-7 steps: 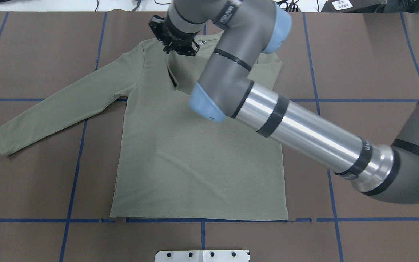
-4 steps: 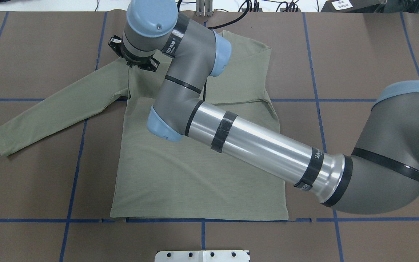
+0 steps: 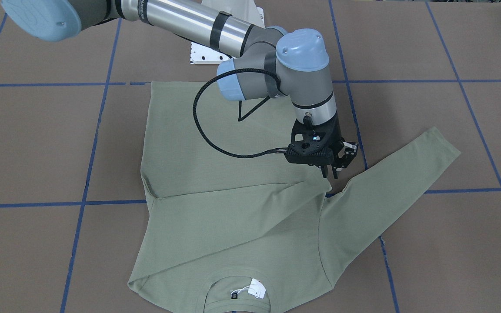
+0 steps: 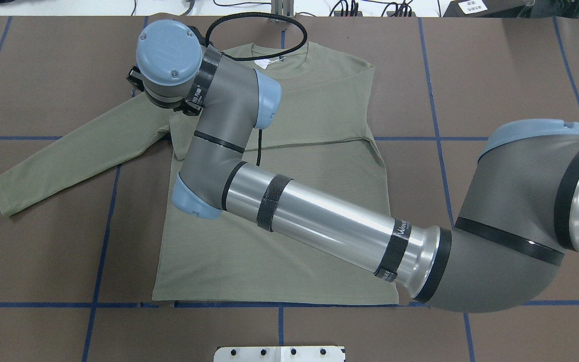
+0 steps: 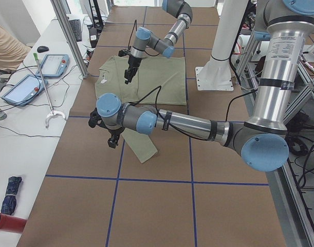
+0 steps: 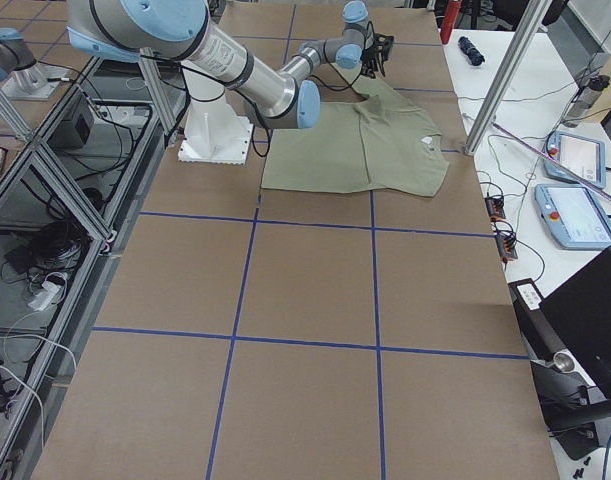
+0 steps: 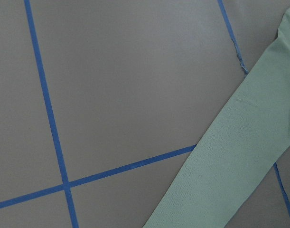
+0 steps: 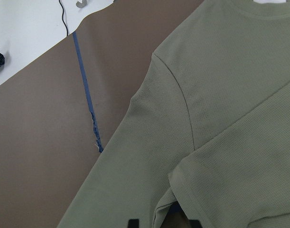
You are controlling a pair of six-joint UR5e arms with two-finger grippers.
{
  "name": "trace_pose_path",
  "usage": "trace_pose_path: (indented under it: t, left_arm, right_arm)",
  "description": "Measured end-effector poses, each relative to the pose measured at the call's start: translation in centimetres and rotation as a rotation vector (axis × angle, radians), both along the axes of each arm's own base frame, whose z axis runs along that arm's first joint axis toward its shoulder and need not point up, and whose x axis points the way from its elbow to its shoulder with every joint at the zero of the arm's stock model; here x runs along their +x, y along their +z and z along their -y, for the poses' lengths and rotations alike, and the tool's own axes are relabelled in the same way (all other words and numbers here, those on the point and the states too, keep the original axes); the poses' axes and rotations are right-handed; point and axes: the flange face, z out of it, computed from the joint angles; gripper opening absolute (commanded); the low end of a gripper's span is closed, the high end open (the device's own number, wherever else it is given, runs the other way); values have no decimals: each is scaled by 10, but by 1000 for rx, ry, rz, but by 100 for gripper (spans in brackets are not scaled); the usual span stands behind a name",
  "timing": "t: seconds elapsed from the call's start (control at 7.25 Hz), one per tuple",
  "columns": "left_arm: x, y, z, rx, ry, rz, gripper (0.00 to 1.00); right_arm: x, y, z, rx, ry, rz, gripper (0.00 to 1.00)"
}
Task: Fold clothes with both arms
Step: 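Grasp the sleeve cuff with the right gripper and fold it across the shirt, then release the sleeve and raise the right gripper while the left gripper approaches the other cuff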
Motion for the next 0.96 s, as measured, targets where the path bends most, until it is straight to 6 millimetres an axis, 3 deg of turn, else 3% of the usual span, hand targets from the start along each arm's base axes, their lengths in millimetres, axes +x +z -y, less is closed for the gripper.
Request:
trace_pose_path:
  t: [0.28, 0.41, 0.69, 0.96]
  left_arm:
    - [61, 11, -7, -116, 16, -12, 97]
    - [79, 38, -16, -156, 6, -10, 97]
    - [107, 93, -35, -191, -12, 12, 94]
    - [126, 128, -45, -188, -21, 40, 90]
  right_arm:
    - [11, -3, -4, -1, 7, 16, 99]
    - [43, 12, -8, -8, 15, 17, 99]
    - [139, 69, -7, -74, 0, -14, 99]
    - [258, 152, -9, -91, -21, -16, 99]
